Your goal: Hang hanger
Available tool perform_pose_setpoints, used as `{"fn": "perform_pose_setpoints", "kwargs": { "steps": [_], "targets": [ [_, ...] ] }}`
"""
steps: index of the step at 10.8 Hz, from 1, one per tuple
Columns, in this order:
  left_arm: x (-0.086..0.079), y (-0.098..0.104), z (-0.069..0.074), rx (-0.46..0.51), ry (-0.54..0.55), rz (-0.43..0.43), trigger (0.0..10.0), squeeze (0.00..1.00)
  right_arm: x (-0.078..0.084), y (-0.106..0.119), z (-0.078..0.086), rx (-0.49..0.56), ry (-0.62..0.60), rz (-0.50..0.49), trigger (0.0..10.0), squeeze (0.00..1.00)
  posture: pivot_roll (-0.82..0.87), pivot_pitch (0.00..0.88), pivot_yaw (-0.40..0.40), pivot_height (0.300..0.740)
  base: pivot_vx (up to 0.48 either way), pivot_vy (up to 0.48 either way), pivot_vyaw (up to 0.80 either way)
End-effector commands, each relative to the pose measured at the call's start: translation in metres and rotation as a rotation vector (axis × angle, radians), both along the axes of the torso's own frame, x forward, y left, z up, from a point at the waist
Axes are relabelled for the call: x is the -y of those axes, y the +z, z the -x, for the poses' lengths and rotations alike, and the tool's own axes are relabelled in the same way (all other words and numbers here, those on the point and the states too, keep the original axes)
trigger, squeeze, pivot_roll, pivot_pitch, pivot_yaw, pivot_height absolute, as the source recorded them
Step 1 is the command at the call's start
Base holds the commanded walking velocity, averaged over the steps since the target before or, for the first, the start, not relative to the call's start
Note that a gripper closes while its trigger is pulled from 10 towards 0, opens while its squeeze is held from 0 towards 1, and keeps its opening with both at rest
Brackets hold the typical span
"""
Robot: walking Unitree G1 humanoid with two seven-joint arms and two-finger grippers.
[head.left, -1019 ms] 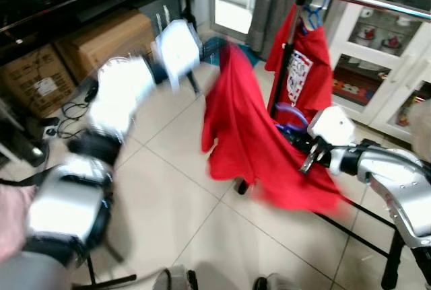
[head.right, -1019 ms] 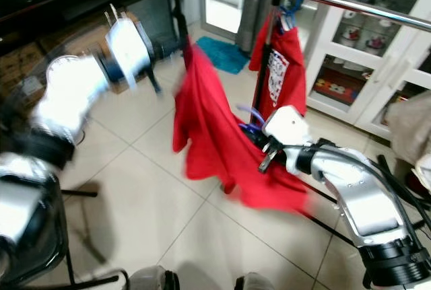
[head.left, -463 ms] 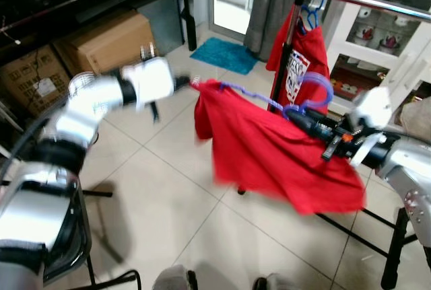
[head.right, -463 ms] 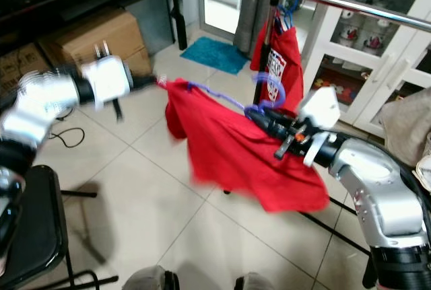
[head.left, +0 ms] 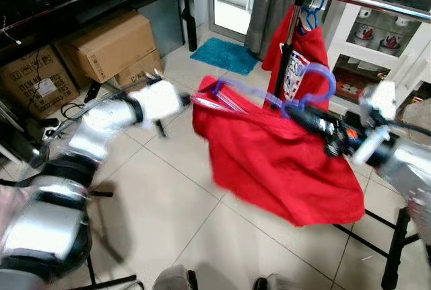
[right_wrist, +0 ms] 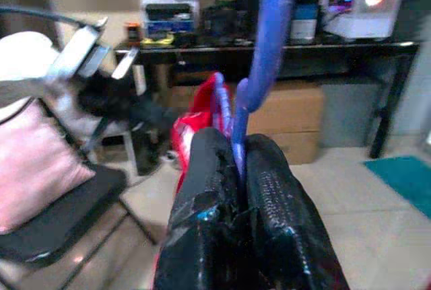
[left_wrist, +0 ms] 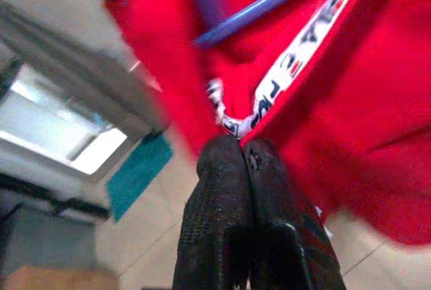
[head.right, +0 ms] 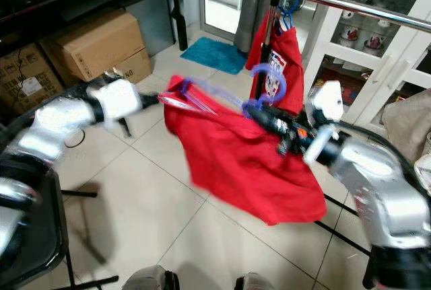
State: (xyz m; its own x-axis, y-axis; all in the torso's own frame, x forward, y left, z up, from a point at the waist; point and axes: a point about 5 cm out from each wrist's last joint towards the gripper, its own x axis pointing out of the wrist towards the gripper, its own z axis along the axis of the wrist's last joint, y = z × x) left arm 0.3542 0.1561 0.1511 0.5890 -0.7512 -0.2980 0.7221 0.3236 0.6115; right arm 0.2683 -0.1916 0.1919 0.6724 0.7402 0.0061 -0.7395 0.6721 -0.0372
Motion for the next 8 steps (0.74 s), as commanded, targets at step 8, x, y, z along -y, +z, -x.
{"fn": "perform_pose_setpoints", "kwargs": {
  "steps": [8],
  "targets": [
    [0.052,0.071,-0.009,0.205,-0.216,0.072,0.0,0.00,-0.034,-0.040,0.002,0.025,0.199,0.545,0.0,0.00,-0.07,0.000,0.054,0.740,0.000,0.000,0.00]
  ]
}}
